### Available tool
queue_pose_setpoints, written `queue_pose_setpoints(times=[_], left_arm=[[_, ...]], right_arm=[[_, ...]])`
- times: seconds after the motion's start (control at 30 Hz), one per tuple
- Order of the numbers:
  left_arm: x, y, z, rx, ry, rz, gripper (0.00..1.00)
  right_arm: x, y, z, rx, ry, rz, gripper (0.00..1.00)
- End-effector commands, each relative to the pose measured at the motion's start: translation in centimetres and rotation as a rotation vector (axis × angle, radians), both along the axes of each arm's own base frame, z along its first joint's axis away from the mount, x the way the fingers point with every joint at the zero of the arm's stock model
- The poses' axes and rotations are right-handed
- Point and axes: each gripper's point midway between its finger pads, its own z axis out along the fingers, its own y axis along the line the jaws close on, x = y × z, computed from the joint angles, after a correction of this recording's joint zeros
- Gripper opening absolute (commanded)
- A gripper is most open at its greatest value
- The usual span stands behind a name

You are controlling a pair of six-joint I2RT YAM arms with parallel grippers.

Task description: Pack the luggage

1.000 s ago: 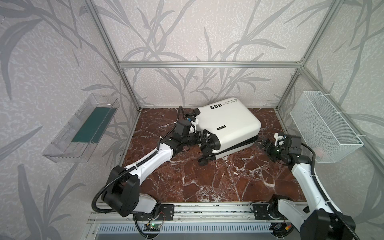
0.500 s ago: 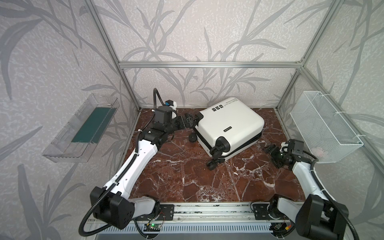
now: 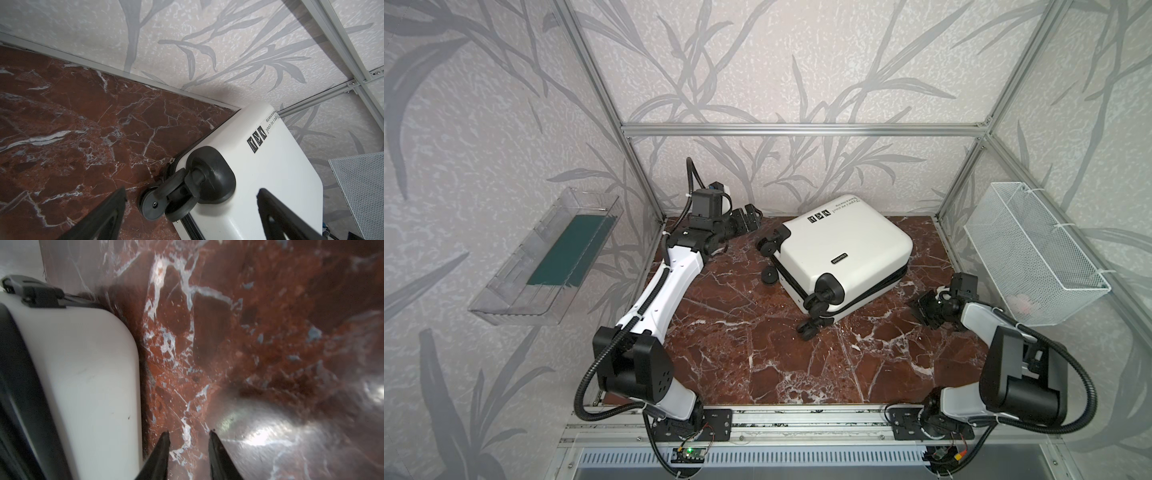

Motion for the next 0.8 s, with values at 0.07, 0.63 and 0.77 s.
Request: queue_pose_setpoints(times=[0.07,0.63,0.77], left_arm=[[1.4,0.0,0.1,-0.010,0.011,-0.038,0.99],[-0.9,-0.4,0.9,-0.065,0.000,-0.087,0.99],[-1.4,-0.7,1.3,-0.096,-0.004,-0.102,0.99]], right_arm=[[4.9,-0.4,1.7,0.025,-0.075,0.009,0.33],[18.9,8.7,1.4,0.096,-0.112,0.323,0.33],[21.0,13.0,2.3,0.099,-0.134,0.434,0.36]])
